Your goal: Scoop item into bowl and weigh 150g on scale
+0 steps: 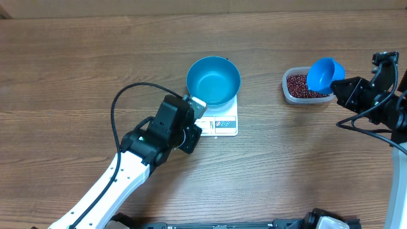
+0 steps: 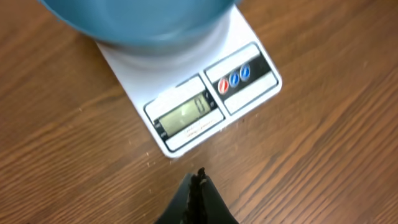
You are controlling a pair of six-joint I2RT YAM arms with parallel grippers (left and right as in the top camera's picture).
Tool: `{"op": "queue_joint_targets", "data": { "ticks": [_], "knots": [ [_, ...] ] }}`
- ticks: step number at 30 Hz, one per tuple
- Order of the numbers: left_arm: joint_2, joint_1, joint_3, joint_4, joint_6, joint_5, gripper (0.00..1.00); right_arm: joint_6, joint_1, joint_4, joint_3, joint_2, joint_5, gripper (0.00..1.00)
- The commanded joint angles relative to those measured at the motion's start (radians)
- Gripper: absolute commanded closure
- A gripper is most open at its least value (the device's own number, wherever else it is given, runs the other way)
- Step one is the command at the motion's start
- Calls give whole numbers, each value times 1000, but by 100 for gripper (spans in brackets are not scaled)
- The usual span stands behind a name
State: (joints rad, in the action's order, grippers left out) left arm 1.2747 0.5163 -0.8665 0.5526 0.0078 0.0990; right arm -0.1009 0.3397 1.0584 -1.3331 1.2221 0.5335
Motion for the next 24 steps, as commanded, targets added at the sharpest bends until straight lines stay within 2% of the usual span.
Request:
{"op": "queue_joint_targets", "data": {
  "ticks": [1,4,6,12,20,24],
  "knots": [
    [6,-61,16,-10,123,137,96,2,3,-5,1,-2,-22,96],
    [6,-144,17,-6,197,304,96,2,3,-5,1,-2,-25,96],
    [6,-168,17,8,247,338,96,2,3,-5,1,-2,-25,96],
    [6,-166,23,50,282,316,96,2,3,-5,1,-2,-25,96],
    [6,-166,29,50,200,182,96,2,3,-5,1,-2,-25,96],
    [6,-166,29,53,197,180,96,2,3,-5,1,-2,-25,96]
  ]
}}
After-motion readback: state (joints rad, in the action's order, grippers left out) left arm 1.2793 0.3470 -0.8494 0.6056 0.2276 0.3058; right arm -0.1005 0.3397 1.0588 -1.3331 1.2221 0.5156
